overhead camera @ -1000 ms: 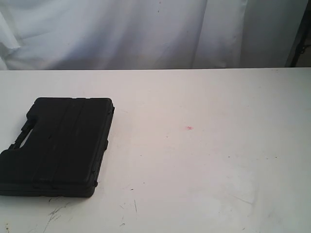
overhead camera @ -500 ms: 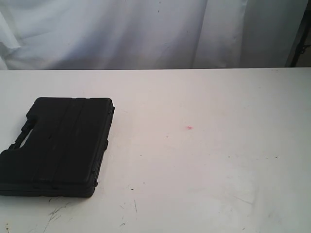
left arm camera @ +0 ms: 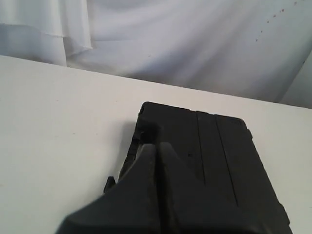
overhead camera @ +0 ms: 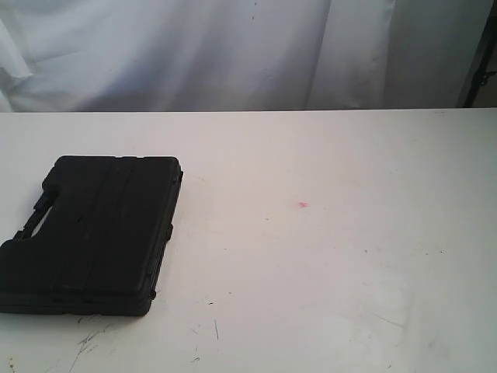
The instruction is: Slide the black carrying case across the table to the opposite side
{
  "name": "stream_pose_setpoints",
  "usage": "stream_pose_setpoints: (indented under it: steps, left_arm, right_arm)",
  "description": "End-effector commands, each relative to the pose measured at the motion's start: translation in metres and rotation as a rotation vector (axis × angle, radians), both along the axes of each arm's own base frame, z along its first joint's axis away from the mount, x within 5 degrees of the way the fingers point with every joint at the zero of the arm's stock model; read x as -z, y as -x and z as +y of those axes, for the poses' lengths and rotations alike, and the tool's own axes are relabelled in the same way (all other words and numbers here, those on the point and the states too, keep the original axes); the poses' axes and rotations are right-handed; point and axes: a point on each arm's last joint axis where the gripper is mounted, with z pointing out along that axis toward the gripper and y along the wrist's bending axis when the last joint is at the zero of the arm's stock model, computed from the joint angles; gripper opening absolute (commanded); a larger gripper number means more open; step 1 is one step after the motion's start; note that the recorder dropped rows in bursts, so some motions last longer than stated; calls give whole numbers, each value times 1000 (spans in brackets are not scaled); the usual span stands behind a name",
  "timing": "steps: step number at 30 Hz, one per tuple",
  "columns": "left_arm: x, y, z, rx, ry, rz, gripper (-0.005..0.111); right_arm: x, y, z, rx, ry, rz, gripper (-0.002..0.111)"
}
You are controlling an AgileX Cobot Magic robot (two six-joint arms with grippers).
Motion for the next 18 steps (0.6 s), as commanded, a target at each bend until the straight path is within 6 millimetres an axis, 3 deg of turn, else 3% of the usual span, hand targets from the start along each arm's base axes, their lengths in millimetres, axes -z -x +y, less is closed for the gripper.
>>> stream_pose_setpoints:
  steps: [1,4,18]
  left_arm:
    - [18,1,-1,8,-15,-5,0]
    - [32,1,0,6,-17,23,0]
    - [33,1,1,4,-47,34,0]
  right_arm:
    - [1,0,0,8,-5,-1,0]
    - [1,0,0,8,-5,-1,0]
    - [1,0,0,8,-5,-1,0]
